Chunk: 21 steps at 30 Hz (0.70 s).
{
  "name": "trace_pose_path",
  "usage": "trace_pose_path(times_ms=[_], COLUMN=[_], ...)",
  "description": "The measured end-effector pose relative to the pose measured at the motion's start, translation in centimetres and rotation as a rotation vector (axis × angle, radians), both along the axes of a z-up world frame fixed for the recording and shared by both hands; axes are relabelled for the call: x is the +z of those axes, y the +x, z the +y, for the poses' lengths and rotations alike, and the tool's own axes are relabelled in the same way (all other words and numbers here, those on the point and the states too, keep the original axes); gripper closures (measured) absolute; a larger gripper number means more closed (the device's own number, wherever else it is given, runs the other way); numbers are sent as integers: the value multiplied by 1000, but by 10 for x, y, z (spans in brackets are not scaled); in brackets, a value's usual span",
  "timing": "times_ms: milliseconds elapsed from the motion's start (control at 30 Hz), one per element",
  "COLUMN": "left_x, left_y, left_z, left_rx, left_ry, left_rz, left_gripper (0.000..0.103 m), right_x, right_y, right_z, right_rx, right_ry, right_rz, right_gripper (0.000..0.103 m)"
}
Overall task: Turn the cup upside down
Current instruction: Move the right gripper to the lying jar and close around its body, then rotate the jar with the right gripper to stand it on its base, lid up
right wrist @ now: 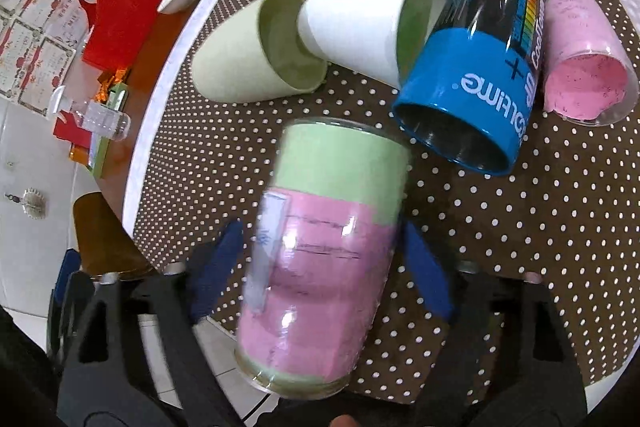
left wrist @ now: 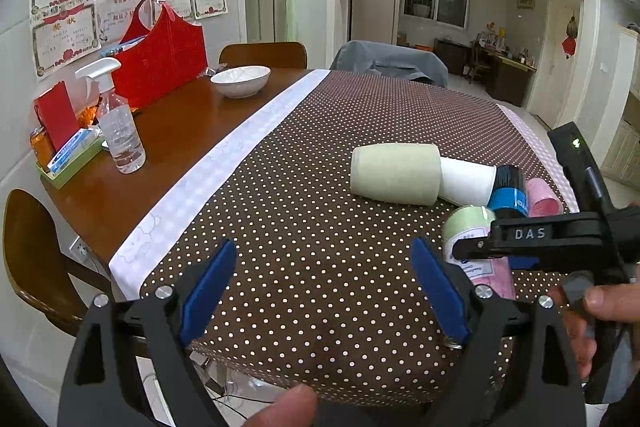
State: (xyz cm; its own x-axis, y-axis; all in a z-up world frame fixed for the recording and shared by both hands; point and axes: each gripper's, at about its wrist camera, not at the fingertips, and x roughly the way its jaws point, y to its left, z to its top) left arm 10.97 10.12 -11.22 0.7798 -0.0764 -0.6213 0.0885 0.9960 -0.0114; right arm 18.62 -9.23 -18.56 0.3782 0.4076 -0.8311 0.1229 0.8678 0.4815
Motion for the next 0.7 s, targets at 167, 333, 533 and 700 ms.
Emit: trace_pose_path(times_ms=[167, 333, 533, 700], left_x=[0, 2, 9, 13], left_y=[0, -1, -4, -5], left_z=[-3, -9, -13, -15], left_rx=[-5, -8, -1, 8], left_ry=[5, 18, 36, 47], left_rz=[6, 2, -11, -20], left_gripper=[16, 16, 16, 16], right_x=[-2, 8, 30, 53], right_y=[-8, -20, -38, -47], right_z=[-5, -11, -17, -19], right_rx=[9, 25, 9, -8], right_ry=[55, 121, 97, -15], right_rz=[-27, -114, -267, -419], right_gripper=[31, 32, 32, 33])
